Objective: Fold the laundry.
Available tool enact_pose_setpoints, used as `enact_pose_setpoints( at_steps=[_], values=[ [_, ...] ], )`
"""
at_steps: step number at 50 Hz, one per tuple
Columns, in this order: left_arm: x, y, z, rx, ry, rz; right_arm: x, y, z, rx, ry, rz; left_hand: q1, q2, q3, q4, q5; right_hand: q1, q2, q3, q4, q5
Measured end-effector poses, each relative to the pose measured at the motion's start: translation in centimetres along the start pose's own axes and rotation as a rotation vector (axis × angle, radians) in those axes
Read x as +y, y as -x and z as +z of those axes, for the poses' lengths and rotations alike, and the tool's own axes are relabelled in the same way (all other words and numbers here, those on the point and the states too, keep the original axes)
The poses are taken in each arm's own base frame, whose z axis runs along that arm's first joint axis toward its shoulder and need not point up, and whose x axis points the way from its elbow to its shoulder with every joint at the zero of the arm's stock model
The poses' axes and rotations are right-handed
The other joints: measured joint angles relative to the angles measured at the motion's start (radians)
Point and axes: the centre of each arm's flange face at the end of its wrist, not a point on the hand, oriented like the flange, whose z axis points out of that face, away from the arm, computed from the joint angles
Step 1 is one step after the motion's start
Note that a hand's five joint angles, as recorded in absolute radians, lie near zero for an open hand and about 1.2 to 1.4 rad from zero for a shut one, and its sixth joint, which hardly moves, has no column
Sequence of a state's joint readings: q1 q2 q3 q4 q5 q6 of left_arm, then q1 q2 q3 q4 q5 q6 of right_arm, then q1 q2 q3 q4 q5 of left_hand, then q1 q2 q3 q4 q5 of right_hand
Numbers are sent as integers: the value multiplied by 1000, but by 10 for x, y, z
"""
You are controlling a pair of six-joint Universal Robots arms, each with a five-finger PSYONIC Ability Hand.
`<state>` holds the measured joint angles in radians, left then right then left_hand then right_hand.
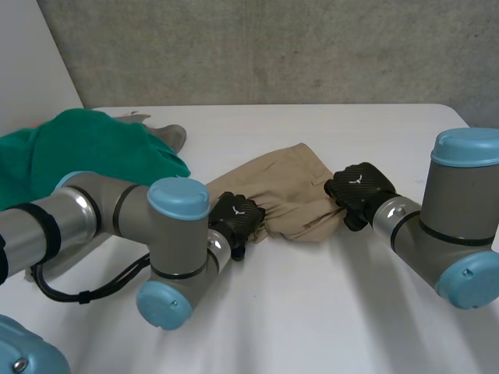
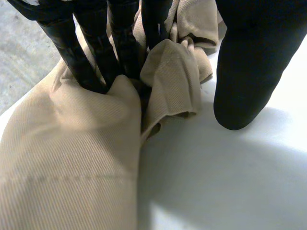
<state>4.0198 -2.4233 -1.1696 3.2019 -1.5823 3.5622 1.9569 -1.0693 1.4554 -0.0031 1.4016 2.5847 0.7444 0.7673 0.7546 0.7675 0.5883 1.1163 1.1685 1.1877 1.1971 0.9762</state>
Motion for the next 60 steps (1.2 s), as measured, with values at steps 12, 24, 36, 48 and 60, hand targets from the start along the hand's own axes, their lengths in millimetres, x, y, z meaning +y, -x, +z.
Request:
enact_pose_setpoints(
  at_steps=[12, 24, 36, 48, 60],
  values=[
    [-39, 32, -1, -169, -162, 140, -10, -9, -6, 17, -8, 0, 422, 430, 430, 423, 141, 0, 0, 0, 0, 0],
    [-156, 101, -141, -256, -513, -152, -108, -74, -79, 137, -155, -85, 422, 430, 435, 432, 141, 0, 0, 0, 0, 0],
    [-94, 120, -115, -184, -150, -360, -93, -48, -56, -3, -56, -86, 422, 431, 435, 432, 141, 0, 0, 0, 0, 0],
    [-54, 141, -24, -220, -99, -391, -69, -34, 30, 84, -159, -85, 422, 431, 435, 432, 141, 0, 0, 0, 0, 0],
    [-194, 216, -79, -401, -809, -421, -200, -108, -19, 526, -827, -132, 422, 431, 440, 432, 141, 0, 0, 0, 0, 2]
  ],
)
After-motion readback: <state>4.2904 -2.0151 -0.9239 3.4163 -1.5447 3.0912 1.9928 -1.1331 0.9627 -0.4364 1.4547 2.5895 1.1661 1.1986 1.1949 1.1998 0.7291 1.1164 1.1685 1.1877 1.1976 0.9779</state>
